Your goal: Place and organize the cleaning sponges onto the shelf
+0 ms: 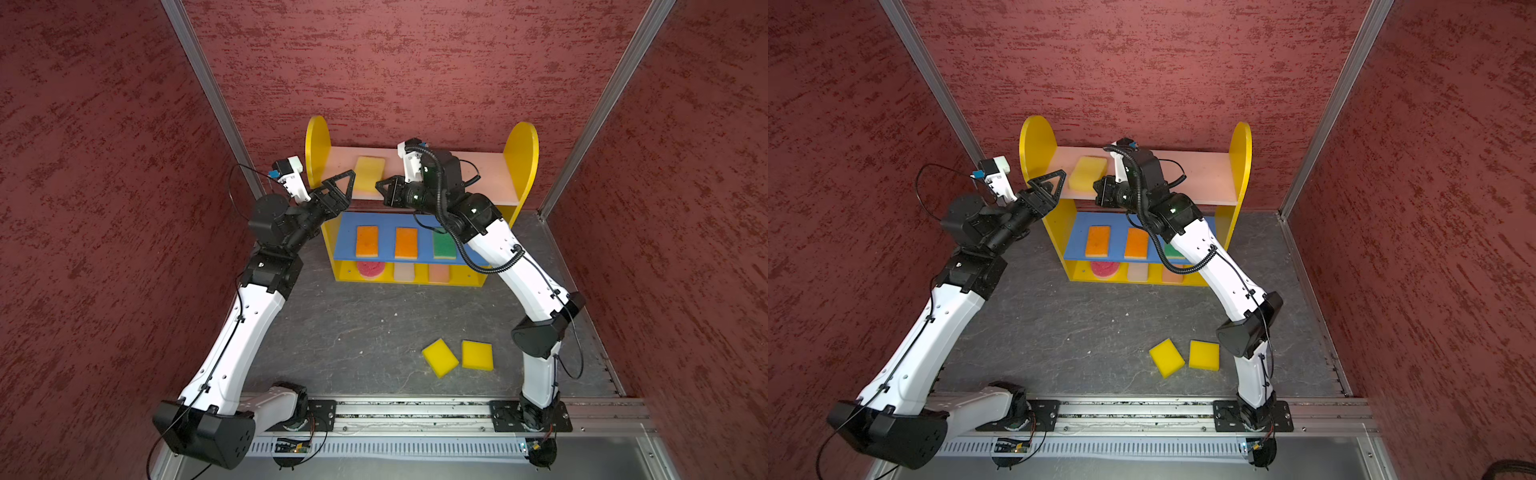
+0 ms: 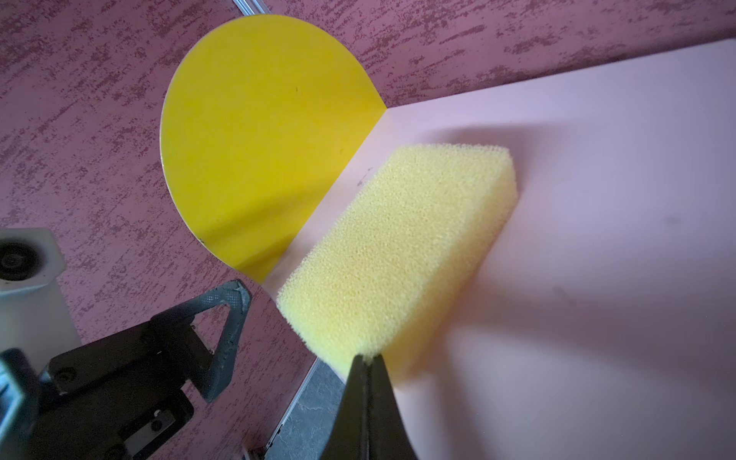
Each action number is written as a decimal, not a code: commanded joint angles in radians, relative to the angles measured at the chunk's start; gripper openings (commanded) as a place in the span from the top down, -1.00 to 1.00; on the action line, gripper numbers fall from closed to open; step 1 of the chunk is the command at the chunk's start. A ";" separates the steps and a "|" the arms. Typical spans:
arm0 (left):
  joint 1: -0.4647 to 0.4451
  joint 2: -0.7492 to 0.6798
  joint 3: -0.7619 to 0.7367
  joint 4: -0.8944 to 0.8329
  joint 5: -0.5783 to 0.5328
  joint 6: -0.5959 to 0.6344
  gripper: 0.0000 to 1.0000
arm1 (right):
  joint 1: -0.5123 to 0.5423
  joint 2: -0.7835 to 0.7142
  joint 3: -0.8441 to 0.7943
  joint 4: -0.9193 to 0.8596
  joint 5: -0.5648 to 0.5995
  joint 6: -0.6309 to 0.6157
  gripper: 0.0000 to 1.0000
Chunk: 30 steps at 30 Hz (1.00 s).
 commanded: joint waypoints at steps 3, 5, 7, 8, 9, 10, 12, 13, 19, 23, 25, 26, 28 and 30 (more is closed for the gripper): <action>0.008 0.022 0.003 0.014 0.011 -0.013 -0.85 | -0.005 -0.041 -0.013 -0.022 0.002 -0.012 0.79; 0.007 0.034 0.011 0.014 0.016 -0.017 -0.88 | -0.006 -0.047 -0.020 -0.015 0.005 -0.011 0.72; 0.006 0.046 0.020 0.017 0.024 -0.019 -0.88 | -0.008 -0.059 -0.038 -0.002 0.013 -0.008 0.62; 0.006 0.052 0.023 0.021 0.027 -0.023 -0.88 | -0.009 -0.067 -0.047 0.006 0.016 -0.006 0.55; 0.006 0.056 0.026 0.023 0.030 -0.026 -0.88 | -0.010 -0.072 -0.054 0.010 0.020 -0.003 0.52; 0.006 0.064 0.030 0.026 0.034 -0.028 -0.88 | -0.010 -0.077 -0.062 0.013 0.024 -0.003 0.48; 0.005 0.077 0.041 0.027 0.042 -0.028 -0.88 | -0.014 -0.090 -0.077 0.020 0.027 0.000 0.43; 0.005 0.083 0.049 0.027 0.043 -0.029 -0.88 | -0.015 -0.096 -0.088 0.026 0.030 0.003 0.42; 0.005 0.103 0.080 0.031 0.042 -0.019 -0.88 | -0.036 -0.104 -0.105 0.060 0.028 0.026 0.33; 0.005 0.115 0.073 0.025 0.049 -0.023 -0.87 | -0.046 -0.073 -0.074 0.070 0.025 0.031 0.29; 0.005 0.121 0.071 0.028 0.054 -0.024 -0.87 | -0.049 -0.046 -0.040 0.060 0.024 0.031 0.27; 0.004 0.125 0.073 0.026 0.058 -0.025 -0.87 | -0.050 -0.030 -0.018 0.050 0.021 0.031 0.27; 0.003 0.127 0.073 0.030 0.064 -0.027 -0.87 | -0.051 0.003 0.028 0.034 0.015 0.031 0.26; 0.003 0.125 0.071 0.030 0.063 -0.027 -0.87 | -0.052 0.033 0.064 0.022 0.006 0.032 0.25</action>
